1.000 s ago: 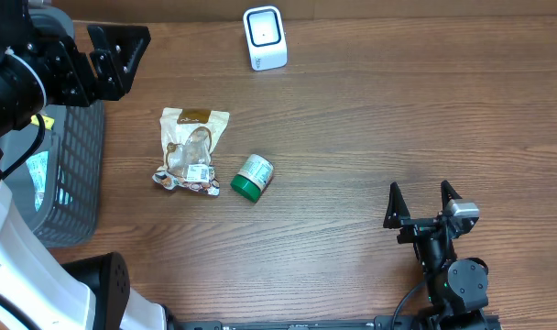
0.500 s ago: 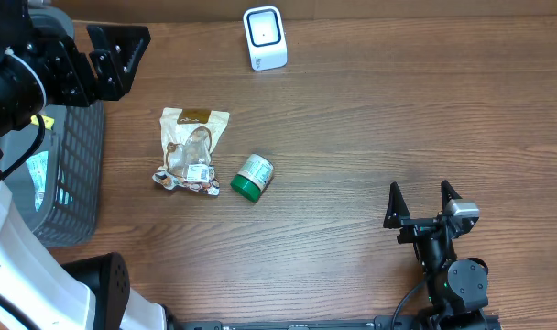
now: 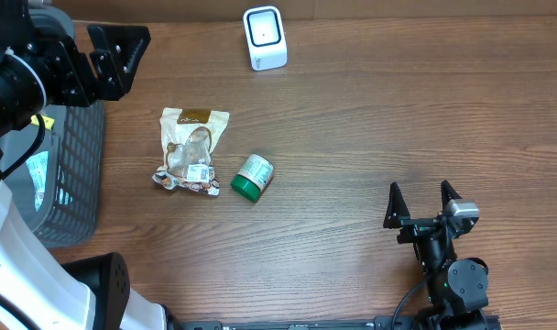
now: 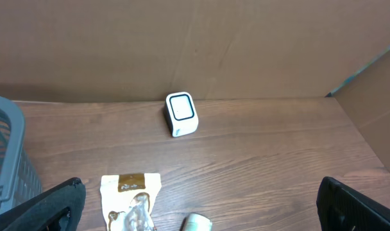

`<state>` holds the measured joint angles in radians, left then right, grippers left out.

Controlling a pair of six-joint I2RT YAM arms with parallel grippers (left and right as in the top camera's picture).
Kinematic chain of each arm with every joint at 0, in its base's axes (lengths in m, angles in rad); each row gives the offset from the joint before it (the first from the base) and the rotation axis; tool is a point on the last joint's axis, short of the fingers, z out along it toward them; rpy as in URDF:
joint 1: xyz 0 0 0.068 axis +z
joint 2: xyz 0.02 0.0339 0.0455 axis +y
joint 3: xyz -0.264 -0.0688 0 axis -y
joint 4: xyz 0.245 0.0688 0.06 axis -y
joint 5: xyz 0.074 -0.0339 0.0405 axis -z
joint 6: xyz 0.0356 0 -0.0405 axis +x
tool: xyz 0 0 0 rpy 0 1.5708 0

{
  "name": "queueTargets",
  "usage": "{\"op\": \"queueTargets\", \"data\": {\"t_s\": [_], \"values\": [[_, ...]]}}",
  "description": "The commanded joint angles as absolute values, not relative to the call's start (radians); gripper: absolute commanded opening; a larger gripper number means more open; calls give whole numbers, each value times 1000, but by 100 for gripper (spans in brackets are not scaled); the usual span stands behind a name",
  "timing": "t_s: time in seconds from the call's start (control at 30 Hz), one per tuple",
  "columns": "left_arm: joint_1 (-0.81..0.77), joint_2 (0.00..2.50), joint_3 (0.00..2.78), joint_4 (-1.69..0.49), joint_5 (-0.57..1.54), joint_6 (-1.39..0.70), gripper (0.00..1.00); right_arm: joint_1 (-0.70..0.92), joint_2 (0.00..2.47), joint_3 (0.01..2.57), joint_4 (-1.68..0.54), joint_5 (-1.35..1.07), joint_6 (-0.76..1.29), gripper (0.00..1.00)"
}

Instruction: Scan the item barcode

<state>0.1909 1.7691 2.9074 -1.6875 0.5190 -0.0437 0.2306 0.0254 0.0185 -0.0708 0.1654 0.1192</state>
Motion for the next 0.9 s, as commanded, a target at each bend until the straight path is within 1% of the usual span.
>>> {"op": "queueTargets", "data": {"t_s": [0.0, 0.87], "values": [[185, 1760, 2914, -1689, 513, -45, 99, 230, 25, 8, -66, 179, 124, 100], [185, 1760, 2914, -1679, 521, -49, 100, 230, 25, 8, -66, 179, 124, 100]]}}
